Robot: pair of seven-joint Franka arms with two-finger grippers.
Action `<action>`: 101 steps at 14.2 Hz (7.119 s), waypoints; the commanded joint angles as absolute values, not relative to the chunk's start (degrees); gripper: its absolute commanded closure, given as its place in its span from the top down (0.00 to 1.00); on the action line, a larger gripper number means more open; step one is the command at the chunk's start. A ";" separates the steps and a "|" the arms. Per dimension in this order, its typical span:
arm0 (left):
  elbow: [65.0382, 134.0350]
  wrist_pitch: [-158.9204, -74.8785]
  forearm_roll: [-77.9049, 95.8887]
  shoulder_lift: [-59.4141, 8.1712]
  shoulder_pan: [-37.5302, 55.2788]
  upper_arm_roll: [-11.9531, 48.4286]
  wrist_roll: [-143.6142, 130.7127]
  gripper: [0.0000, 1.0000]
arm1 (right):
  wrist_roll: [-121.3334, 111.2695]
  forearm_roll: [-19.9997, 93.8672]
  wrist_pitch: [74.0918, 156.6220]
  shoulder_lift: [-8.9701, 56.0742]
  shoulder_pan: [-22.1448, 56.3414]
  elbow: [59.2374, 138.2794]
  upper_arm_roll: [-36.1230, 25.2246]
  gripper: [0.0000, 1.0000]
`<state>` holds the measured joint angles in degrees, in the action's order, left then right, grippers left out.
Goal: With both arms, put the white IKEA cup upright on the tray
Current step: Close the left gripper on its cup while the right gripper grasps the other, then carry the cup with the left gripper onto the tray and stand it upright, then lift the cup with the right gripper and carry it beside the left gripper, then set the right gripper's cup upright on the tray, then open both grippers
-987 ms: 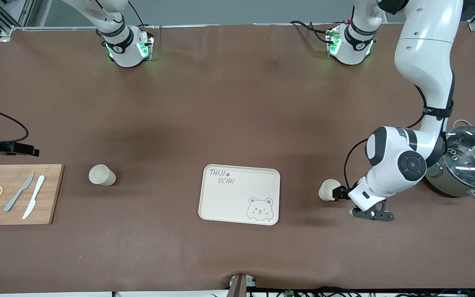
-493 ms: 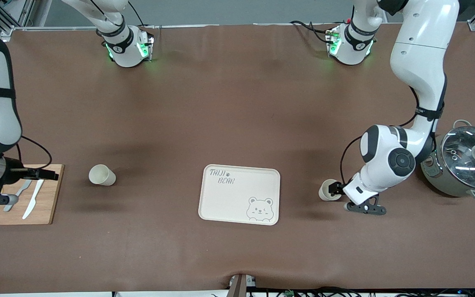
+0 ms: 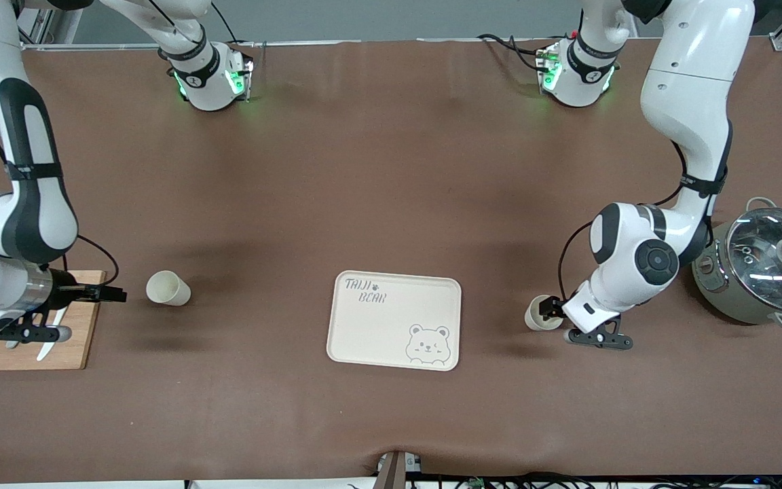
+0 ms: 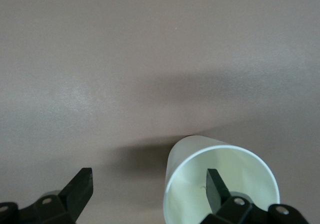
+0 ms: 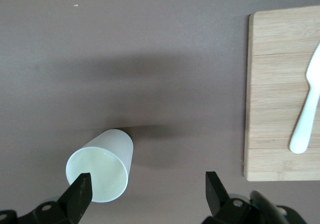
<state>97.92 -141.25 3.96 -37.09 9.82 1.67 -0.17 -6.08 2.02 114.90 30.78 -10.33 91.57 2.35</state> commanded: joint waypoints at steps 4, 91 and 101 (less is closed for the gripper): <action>100.11 -142.03 5.10 -35.07 11.34 1.58 -1.32 1.00 | -5.19 2.55 122.25 27.95 -9.32 100.18 2.55 1.00; 88.33 -138.34 1.76 -41.57 44.30 -11.25 -39.11 0.00 | 71.37 0.62 133.40 45.78 30.15 76.55 3.34 0.00; 83.15 -138.25 1.93 -45.25 42.63 -11.34 -37.26 0.00 | 74.09 -3.43 136.67 48.34 31.90 76.73 3.34 0.00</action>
